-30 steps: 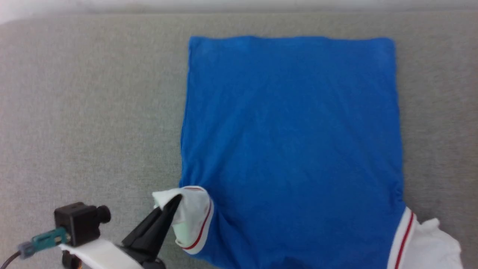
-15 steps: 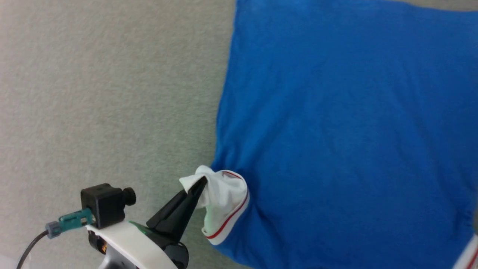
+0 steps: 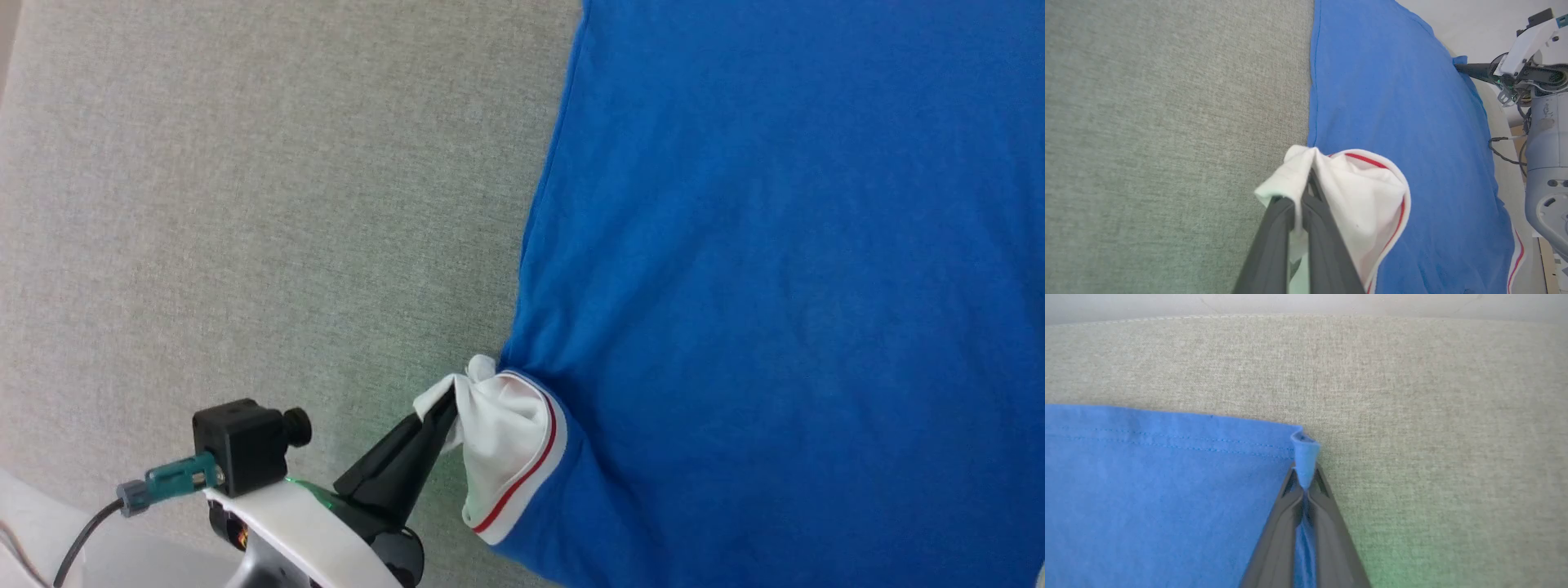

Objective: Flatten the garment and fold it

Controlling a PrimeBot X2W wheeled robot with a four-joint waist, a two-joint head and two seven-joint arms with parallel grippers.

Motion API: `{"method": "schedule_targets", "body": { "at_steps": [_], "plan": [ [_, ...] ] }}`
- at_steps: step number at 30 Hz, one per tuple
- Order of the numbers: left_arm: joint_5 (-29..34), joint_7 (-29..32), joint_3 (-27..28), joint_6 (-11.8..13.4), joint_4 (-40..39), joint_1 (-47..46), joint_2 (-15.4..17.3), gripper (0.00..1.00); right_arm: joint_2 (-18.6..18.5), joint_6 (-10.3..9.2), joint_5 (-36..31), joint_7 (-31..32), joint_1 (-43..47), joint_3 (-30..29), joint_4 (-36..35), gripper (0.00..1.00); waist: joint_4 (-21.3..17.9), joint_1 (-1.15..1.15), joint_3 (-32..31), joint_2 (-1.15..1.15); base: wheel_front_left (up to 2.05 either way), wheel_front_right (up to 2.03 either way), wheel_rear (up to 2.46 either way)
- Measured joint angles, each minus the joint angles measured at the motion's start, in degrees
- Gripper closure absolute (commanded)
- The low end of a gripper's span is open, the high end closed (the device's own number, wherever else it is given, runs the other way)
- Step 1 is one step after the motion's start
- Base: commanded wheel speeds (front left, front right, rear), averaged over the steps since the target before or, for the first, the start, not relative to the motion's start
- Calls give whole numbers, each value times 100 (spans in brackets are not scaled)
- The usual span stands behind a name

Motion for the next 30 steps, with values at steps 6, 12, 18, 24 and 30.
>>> {"method": "schedule_targets", "body": {
  "at_steps": [6,12,18,24,30],
  "plan": [
    [5,-41,56,8,-5,-1,19,100,48,1,336,-186,110,288,-51,100,-121,1,-147,0,0,0,0],
    [46,-40,205,124,-14,78,118,100,115,2,1028,-194,789,575,-568,100,-371,0,-526,0,0,0,0],
    [44,-5,389,297,-107,503,236,100,207,1,1737,-18,2130,193,-1726,100,-730,0,-1081,0,0,0,0],
    [34,12,565,450,-280,952,347,100,668,1,2390,261,4046,-835,-2910,100,-1186,-1,-1566,0,0,0,0],
    [16,46,635,509,-415,1207,430,100,905,1,3043,112,5675,-1425,-3164,100,-1648,-1,-1894,0,0,0,0]
  ]
}}
